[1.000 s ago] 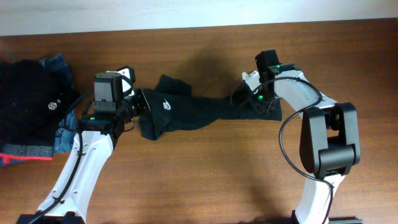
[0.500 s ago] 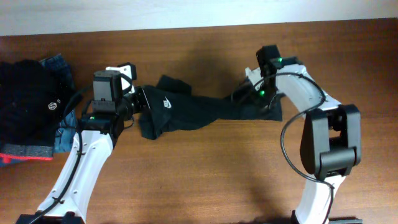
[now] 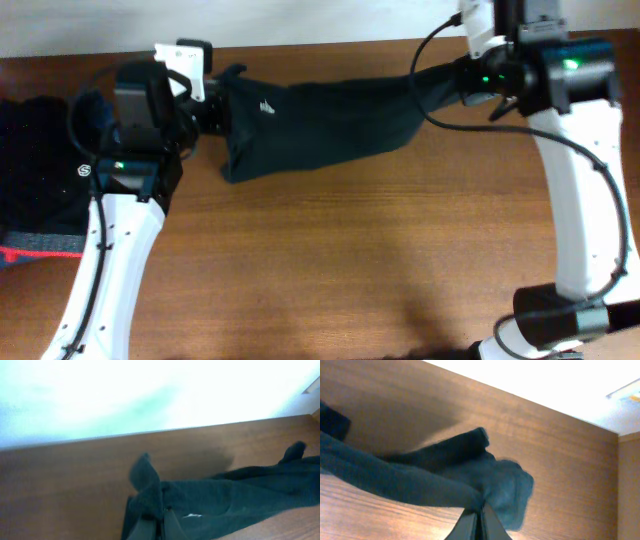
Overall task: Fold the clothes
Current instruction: 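Lift the shirt with both grippers and stretch it toward the far edge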
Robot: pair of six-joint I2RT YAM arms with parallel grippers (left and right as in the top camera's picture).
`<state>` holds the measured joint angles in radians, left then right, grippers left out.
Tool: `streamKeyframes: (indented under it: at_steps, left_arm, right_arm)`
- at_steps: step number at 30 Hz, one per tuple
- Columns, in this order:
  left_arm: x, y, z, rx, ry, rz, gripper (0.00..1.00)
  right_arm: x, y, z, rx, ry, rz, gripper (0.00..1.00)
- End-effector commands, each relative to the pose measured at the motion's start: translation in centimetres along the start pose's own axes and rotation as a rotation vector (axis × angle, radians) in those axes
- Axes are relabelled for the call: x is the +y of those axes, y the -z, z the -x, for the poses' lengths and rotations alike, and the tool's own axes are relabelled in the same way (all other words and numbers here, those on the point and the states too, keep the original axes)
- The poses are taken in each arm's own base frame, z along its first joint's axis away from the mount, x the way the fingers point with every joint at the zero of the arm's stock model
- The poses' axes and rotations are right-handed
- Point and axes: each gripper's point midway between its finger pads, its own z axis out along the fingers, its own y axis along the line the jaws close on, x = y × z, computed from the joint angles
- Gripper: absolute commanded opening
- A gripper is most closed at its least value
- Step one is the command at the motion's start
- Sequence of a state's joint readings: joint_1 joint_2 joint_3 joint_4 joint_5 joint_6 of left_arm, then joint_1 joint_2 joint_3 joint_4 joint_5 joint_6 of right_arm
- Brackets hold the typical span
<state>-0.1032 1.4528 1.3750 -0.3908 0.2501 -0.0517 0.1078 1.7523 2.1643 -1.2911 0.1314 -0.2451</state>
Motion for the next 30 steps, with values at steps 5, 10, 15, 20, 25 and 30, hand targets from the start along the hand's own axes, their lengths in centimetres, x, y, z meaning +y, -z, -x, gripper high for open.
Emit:
streamKeyframes:
  at_steps: [5, 10, 15, 20, 25, 30]
  left_arm:
    - [-1.1, 6.0, 7.9, -0.170, -0.144, 0.046, 0.00]
    - [-2.3, 10.2, 10.1, -0.261, -0.165, 0.046, 0.00]
    - [-3.3, 14.0, 11.1, -0.322, -0.179, 0.046, 0.01]
    - [-3.5, 17.4, 11.4, -0.366, -0.182, 0.082, 0.01]
    - [-3.5, 18.2, 10.6, -0.342, -0.174, 0.093, 0.00]
    - [-2.6, 14.9, 8.9, -0.242, -0.154, 0.094, 0.01]
  right_arm:
    - [-1.5, 6.8, 0.3, -0.125, -0.067, -0.049, 0.05]
    - [-1.6, 9.1, -0.5, -0.142, -0.070, -0.053, 0.08]
    - [-1.8, 10.7, -1.0, -0.165, -0.095, -0.061, 0.07]
    - [-2.9, 12.6, -1.6, -0.191, -0.161, -0.122, 0.07]
    - [-3.2, 14.2, -1.8, -0.225, -0.178, -0.136, 0.08]
    - [-3.1, 12.6, -1.6, -0.190, -0.171, -0.131, 0.08]
